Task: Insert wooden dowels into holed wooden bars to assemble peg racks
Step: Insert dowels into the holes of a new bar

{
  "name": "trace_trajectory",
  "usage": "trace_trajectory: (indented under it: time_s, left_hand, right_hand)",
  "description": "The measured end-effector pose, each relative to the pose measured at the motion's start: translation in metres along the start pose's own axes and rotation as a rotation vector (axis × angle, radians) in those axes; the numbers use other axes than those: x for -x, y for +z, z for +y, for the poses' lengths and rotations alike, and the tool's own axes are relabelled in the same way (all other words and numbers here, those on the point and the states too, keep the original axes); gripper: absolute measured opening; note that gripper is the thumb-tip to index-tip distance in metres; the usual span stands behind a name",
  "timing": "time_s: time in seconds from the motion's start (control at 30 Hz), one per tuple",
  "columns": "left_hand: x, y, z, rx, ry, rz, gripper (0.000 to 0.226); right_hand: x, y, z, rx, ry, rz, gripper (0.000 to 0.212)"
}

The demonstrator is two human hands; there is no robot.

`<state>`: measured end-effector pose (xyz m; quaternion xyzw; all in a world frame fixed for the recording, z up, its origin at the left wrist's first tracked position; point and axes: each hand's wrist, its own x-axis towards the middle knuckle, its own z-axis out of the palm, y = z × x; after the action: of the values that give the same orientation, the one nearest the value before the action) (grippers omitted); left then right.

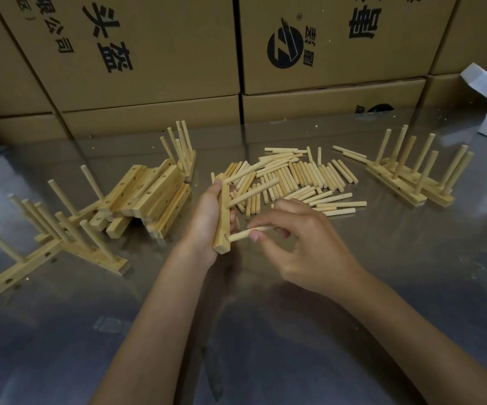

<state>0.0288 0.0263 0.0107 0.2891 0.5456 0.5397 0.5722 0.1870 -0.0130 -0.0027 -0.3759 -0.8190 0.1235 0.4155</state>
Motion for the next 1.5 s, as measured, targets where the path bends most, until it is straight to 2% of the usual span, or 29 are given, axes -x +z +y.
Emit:
trace_trajectory:
  time_s: [0.27, 0.37, 0.5, 0.9, 1.0, 1.13, 1.23, 1.4, 1.5]
  left_hand:
    - [-0.002, 0.004, -0.004, -0.120, 0.075, 0.111, 0.039]
    - [0.000, 0.006, -0.006, -0.122, 0.086, 0.139, 0.038]
    - [0.001, 0.007, -0.008, -0.144, 0.137, 0.107, 0.040]
    - [-0.005, 0.009, -0.017, -0.182, 0.216, 0.124, 0.043]
    - [-0.006, 0.007, -0.015, -0.203, 0.205, 0.115, 0.043]
    - [-0.005, 0.003, -0.010, -0.228, 0.195, 0.101, 0.041]
    - [-0.006, 0.002, -0.010, -0.292, 0.232, 0.086, 0.038]
    - [-0.007, 0.002, -0.012, -0.338, 0.261, 0.100, 0.042]
    - [-0.009, -0.002, -0.011, -0.234, 0.213, 0.131, 0.047]
  right_hand:
    - [0.002, 0.006, 0.001, 0.012, -0.062, 0.028, 0.009]
    - [0.004, 0.007, 0.000, -0.040, -0.030, 0.057, 0.007]
    - [0.005, 0.010, 0.001, -0.090, 0.035, 0.086, 0.009]
    - [0.008, 0.013, 0.002, -0.030, 0.078, 0.087, 0.009]
    - [0.006, 0.009, 0.004, -0.025, 0.067, 0.037, 0.007]
    - [-0.001, -0.006, 0.009, 0.042, 0.017, -0.160, 0.004]
    - [-0.001, -0.012, 0.013, 0.083, 0.020, -0.228, 0.003]
    - [0.000, -0.012, 0.012, 0.141, 0.022, -0.264, 0.005]
    - [0.000, -0.012, 0.014, 0.170, 0.108, -0.197, 0.026]
